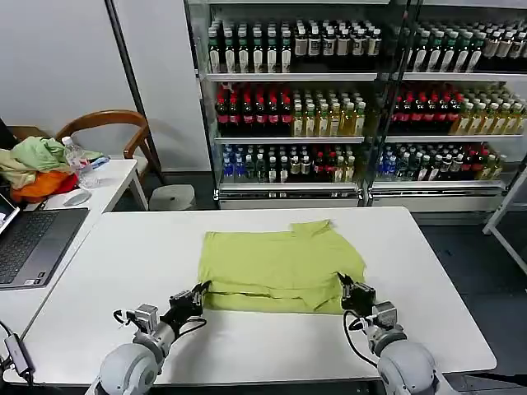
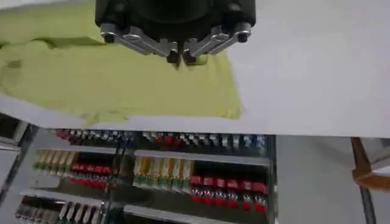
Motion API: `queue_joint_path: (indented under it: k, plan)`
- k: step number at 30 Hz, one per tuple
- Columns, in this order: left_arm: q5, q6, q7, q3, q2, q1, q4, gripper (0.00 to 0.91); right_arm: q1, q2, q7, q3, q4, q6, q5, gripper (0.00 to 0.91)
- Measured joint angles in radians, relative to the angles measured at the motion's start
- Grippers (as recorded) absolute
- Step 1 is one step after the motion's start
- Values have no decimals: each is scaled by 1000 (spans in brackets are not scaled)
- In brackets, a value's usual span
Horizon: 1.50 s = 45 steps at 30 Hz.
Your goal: Fold and organize the clothes.
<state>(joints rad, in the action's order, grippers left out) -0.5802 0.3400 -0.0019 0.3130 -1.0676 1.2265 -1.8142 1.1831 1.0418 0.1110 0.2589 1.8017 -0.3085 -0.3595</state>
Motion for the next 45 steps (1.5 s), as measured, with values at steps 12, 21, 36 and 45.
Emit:
queue_joint_path:
  k: [12,21,36,45]
  plan:
    - [37,-5,-6,-13,-4,-19,35,907,-12,10,11,-8,-20,-2,0,907]
    - [58,-16,-9,16,23,-5,19,907,25,-17,37,46,32,-14,-25,907]
    - [33,26,-66,29,29,92,-99,907,219,-16,67,127,153,-21,-54,907]
    - [57,61,-107,10,12,78,-78,50,243,-3,83,114,139,-26,-66,0]
